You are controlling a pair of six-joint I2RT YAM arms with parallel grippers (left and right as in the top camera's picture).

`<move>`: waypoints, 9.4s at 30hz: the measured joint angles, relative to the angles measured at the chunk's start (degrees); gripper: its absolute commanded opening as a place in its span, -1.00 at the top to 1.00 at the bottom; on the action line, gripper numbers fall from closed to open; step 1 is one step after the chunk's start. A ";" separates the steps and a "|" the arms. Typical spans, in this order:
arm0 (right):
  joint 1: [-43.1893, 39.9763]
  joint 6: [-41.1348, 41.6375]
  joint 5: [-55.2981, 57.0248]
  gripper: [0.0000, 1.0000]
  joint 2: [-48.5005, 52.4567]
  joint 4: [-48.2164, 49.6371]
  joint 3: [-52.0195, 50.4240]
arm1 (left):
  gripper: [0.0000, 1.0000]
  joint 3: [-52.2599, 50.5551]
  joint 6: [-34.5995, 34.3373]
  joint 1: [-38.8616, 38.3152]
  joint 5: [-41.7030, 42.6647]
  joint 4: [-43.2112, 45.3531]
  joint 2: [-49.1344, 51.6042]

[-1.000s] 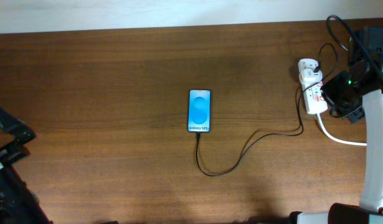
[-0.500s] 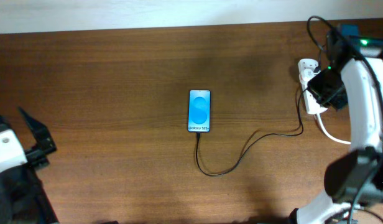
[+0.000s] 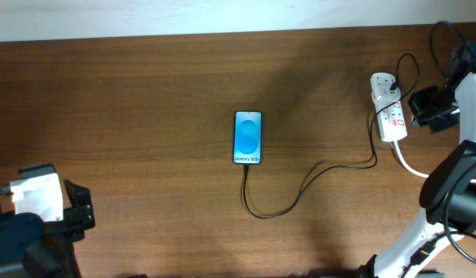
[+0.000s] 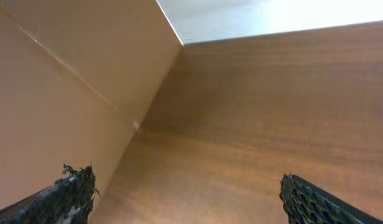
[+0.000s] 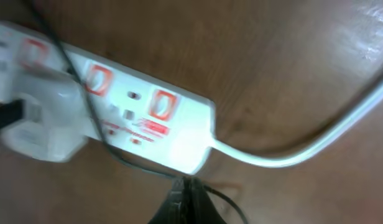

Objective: Plug charger to phone and switch on socket

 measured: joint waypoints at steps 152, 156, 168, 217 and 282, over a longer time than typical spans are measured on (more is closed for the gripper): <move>1.46 0.92 -6.56 0.92 18.36 1.36 19.26 | -0.99 -0.11 0.00 -2.84 0.17 -34.71 -18.58; 1.33 0.63 -7.50 0.92 18.36 1.44 21.70 | -0.99 -0.11 0.00 -2.84 0.17 -34.73 -18.58; 1.33 0.07 -5.77 0.92 18.36 -2.21 21.73 | -0.99 -0.11 0.00 -2.84 0.17 -34.73 -18.58; 4.98 0.31 2.75 0.92 18.84 -0.66 21.16 | -0.99 -0.11 0.00 -2.84 0.17 -34.73 -18.58; -0.04 0.07 6.16 0.92 -17.51 -24.15 22.97 | -0.99 -0.15 0.00 -4.98 0.17 -34.73 -33.77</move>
